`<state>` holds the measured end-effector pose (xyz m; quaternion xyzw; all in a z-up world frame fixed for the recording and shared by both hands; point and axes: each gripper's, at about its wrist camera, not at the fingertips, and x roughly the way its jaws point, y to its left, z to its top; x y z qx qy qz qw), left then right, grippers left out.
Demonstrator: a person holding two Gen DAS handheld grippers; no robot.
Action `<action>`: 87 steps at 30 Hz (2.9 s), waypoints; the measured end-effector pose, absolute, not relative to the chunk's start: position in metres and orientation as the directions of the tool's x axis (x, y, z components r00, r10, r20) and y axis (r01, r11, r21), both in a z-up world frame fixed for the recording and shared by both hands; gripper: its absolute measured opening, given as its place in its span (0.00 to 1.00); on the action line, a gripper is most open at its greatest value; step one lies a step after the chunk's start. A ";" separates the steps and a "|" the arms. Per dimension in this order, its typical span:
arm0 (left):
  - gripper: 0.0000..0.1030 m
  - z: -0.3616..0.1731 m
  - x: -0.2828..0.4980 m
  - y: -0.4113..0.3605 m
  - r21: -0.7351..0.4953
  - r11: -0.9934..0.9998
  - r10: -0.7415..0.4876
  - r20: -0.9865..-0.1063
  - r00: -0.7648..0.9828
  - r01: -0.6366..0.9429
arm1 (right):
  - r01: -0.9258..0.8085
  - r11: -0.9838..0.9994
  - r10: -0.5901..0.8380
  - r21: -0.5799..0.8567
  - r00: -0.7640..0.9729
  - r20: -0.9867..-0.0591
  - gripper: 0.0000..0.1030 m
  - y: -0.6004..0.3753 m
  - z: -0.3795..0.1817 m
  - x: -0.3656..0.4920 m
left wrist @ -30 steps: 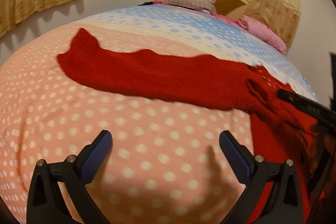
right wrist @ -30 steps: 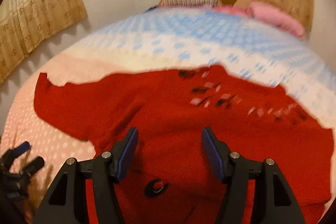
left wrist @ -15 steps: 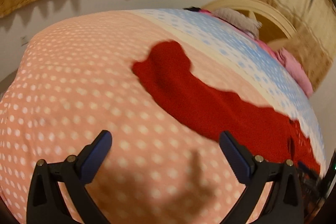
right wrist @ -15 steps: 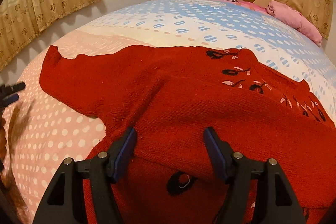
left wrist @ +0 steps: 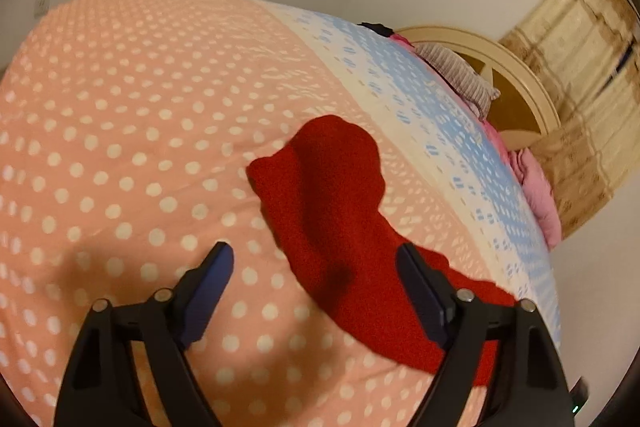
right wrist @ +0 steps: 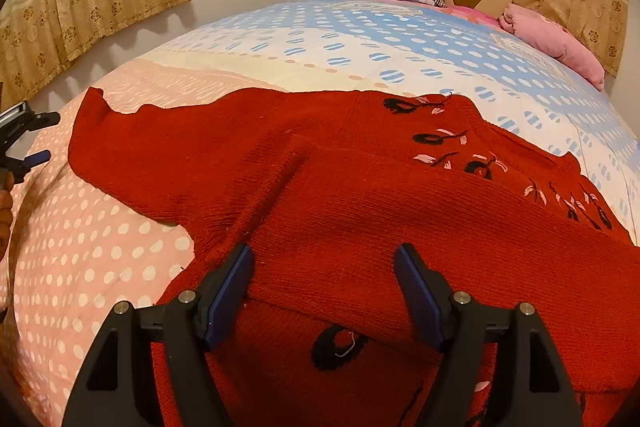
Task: Fold small clothes
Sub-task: 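Grasp the other sleeve cuff of the red sweater with the left tool, then lift the sleeve with the left tool and fold it across the sweater body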
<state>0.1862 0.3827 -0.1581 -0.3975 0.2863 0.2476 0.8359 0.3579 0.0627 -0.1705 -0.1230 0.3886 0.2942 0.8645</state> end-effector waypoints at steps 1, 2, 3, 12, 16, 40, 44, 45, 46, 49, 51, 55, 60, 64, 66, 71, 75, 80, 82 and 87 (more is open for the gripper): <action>0.77 -0.160 0.189 0.385 -0.533 0.556 0.175 -0.674 0.717 -0.637 | -0.604 0.797 0.413 0.017 0.525 -0.744 0.73 0.063 -0.170 0.358; 0.76 -0.161 0.190 0.387 -0.535 0.553 0.170 -0.677 0.716 -0.638 | -0.603 0.797 0.413 0.017 0.526 -0.743 0.73 0.062 -0.171 0.358; 0.75 -0.162 0.191 0.388 -0.538 0.550 0.170 -0.677 0.716 -0.639 | -0.603 0.798 0.414 0.018 0.526 -0.743 0.73 0.062 -0.171 0.359; 0.62 -0.169 0.195 0.395 -0.580 0.528 0.147 -0.657 0.740 -0.620 | -0.597 0.802 0.410 0.014 0.532 -0.741 0.74 0.061 -0.171 0.359; 0.62 -0.172 0.199 0.400 -0.606 0.509 0.139 -0.642 0.754 -0.611 | -0.593 0.805 0.403 0.008 0.538 -0.740 0.75 0.062 -0.171 0.359; 0.11 -0.150 0.184 0.406 -0.682 0.521 0.129 -0.531 0.837 -0.513 | -0.573 0.820 0.392 0.008 0.550 -0.737 0.79 0.059 -0.171 0.361; 0.12 -0.156 0.190 0.410 -0.669 0.524 0.128 -0.549 0.826 -0.527 | -0.570 0.821 0.389 0.006 0.553 -0.736 0.80 0.058 -0.171 0.361; 0.13 -0.161 0.191 0.412 -0.669 0.513 0.129 -0.559 0.819 -0.537 | -0.569 0.822 0.389 0.006 0.554 -0.736 0.80 0.058 -0.171 0.360; 0.14 -0.167 0.192 0.415 -0.668 0.497 0.134 -0.572 0.809 -0.554 | -0.567 0.824 0.389 0.007 0.555 -0.735 0.80 0.058 -0.171 0.360; 0.21 -0.184 0.189 0.422 -0.677 0.448 0.133 -0.596 0.792 -0.584 | -0.564 0.826 0.389 0.011 0.556 -0.734 0.80 0.056 -0.171 0.361; 0.24 -0.189 0.184 0.424 -0.693 0.436 0.128 -0.584 0.802 -0.574 | -0.563 0.826 0.389 0.011 0.556 -0.735 0.80 0.056 -0.171 0.361; 0.24 -0.186 0.178 0.425 -0.710 0.426 0.137 -0.562 0.815 -0.561 | -0.563 0.826 0.388 0.010 0.556 -0.735 0.80 0.056 -0.171 0.361; 0.37 -0.187 0.161 0.432 -0.732 0.378 0.198 -0.534 0.822 -0.566 | -0.561 0.828 0.383 0.004 0.560 -0.735 0.80 0.056 -0.171 0.361; 0.37 -0.187 0.166 0.432 -0.714 0.397 0.197 -0.548 0.813 -0.577 | -0.560 0.829 0.380 0.000 0.562 -0.734 0.81 0.057 -0.171 0.361; 0.37 -0.186 0.170 0.433 -0.702 0.409 0.198 -0.555 0.808 -0.583 | -0.558 0.830 0.377 -0.003 0.565 -0.734 0.81 0.057 -0.171 0.361; 0.11 -0.184 0.178 0.432 -0.690 0.436 0.178 -0.563 0.807 -0.577 | -0.557 0.830 0.379 0.002 0.562 -0.735 0.81 0.056 -0.171 0.361; 0.06 -0.172 0.177 0.426 -0.670 0.465 0.191 -0.562 0.805 -0.579 | -0.558 0.830 0.383 0.010 0.557 -0.737 0.82 0.056 -0.171 0.362; 0.06 -0.135 0.169 0.416 -0.674 0.511 0.202 -0.509 0.837 -0.533 | -0.560 0.824 0.443 0.089 0.538 -0.718 0.82 0.045 -0.164 0.364; 0.06 -0.113 0.168 0.409 -0.671 0.550 0.194 -0.475 0.858 -0.496 | -0.529 0.840 0.451 0.121 0.557 -0.697 0.82 0.033 -0.154 0.363; 0.06 -0.075 0.177 0.391 -0.673 0.609 0.162 -0.412 0.897 -0.420 | -0.507 0.851 0.463 0.138 0.601 -0.652 0.82 0.010 -0.125 0.347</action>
